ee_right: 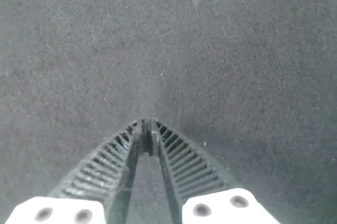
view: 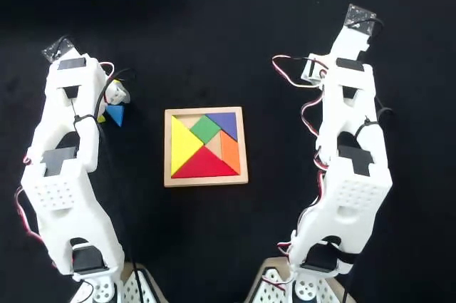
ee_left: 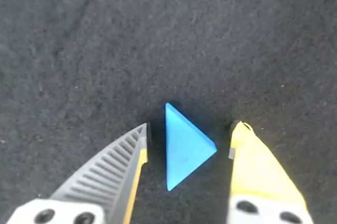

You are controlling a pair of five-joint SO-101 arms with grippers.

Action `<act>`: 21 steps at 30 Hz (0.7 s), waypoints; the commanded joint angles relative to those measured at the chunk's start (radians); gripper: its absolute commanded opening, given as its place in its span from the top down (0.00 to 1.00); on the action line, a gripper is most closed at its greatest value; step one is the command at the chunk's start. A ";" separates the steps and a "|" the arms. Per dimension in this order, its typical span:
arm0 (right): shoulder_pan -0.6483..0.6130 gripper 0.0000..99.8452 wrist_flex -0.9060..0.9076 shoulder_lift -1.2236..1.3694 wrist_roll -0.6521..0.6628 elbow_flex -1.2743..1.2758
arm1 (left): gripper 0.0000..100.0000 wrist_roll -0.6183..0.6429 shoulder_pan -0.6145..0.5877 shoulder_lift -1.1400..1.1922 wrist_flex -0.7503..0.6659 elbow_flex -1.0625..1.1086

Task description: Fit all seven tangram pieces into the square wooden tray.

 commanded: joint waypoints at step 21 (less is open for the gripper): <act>-0.003 0.99 -0.008 -0.016 0.000 -0.051 | 0.74 0.008 0.018 -0.006 -0.002 -0.025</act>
